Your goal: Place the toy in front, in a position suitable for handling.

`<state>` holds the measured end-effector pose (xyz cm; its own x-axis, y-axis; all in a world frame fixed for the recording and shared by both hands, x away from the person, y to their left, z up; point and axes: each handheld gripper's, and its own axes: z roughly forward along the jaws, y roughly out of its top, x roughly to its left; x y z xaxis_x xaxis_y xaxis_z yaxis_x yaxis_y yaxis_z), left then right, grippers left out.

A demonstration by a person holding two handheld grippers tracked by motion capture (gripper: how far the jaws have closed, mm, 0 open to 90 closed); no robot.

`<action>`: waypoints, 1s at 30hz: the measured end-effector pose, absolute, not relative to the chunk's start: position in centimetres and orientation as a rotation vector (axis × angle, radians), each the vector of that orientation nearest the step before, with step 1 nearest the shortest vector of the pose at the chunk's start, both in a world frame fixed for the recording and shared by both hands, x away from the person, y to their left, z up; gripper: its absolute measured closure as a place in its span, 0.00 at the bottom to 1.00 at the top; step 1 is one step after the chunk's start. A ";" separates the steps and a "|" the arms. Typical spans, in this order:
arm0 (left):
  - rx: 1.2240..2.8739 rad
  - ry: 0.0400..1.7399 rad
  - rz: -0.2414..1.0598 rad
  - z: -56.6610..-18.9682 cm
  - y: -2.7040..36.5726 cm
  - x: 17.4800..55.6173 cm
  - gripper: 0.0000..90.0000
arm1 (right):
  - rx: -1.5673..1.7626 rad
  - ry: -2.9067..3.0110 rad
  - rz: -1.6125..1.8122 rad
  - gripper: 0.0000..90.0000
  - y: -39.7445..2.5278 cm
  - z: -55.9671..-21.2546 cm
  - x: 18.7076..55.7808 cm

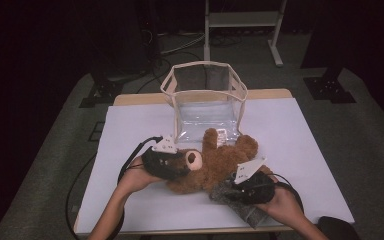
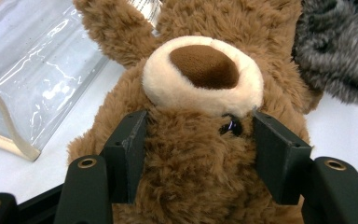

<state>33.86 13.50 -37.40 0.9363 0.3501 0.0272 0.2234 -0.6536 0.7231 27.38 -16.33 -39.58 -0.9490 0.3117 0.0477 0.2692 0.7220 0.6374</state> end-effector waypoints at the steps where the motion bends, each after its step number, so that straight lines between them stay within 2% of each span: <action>1: 2.312 0.399 0.210 -37.4 13.5 33.8 0.44 | 0.487 2.855 1.065 0.87 -16.5 -39.4 27.4; 10: 2.331 0.386 0.219 -37.3 13.5 33.9 0.43 | 0.411 2.822 1.054 0.87 -14.2 -38.5 27.9; 24: 2.319 0.388 0.213 -37.4 13.5 33.8 0.43 | 0.567 2.740 0.986 0.87 -20.1 -38.9 26.1; 30: 2.328 0.385 0.207 -37.4 13.4 33.8 0.43 | 0.531 2.713 1.046 0.87 -19.4 -37.9 26.4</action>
